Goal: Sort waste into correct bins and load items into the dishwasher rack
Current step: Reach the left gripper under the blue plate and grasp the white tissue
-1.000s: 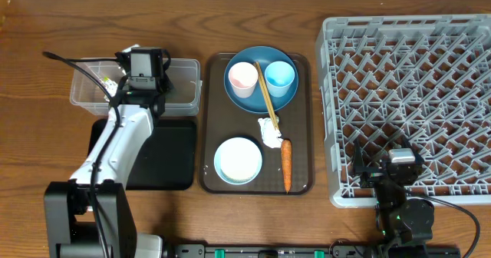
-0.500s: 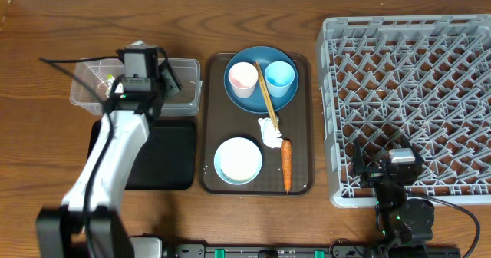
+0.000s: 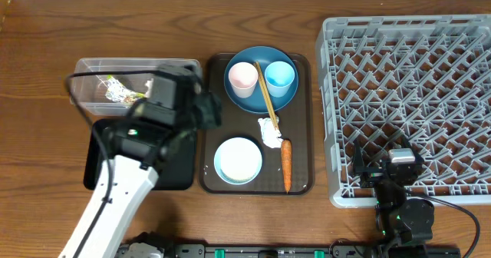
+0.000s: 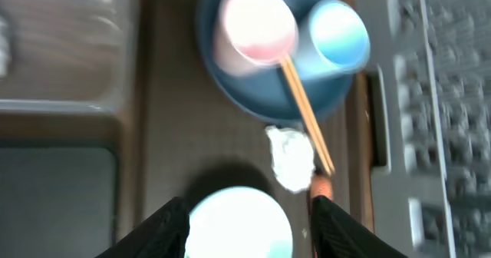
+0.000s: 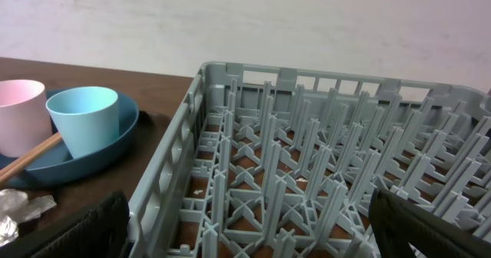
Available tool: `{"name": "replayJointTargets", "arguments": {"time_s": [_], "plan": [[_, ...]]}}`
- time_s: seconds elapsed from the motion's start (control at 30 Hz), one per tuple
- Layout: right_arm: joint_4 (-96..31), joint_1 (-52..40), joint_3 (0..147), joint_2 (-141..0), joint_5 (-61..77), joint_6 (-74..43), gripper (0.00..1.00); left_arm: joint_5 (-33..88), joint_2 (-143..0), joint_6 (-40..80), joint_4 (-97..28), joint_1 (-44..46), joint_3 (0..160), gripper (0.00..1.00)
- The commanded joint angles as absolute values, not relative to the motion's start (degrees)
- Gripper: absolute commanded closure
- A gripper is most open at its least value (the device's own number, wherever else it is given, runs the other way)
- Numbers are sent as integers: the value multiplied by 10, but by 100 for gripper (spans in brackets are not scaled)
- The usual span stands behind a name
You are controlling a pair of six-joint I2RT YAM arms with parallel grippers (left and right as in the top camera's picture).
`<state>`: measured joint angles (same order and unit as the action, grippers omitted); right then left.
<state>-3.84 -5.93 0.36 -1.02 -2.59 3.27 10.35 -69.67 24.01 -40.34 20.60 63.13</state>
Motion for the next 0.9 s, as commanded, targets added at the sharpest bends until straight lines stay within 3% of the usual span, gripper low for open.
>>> {"name": "replayJointTargets", "arguments": {"time_s": [0.0,0.47,0.87], "plan": [[-41,-75,3,-9,-30,39,1,81,-719,243,-404,252,633,47],[-41,-75,3,-9,-30,39,1,34,-883,243,-339,351,633,46],[-41,-75,3,-9,-30,39,1,34,-931,245,-304,389,633,47]]}}
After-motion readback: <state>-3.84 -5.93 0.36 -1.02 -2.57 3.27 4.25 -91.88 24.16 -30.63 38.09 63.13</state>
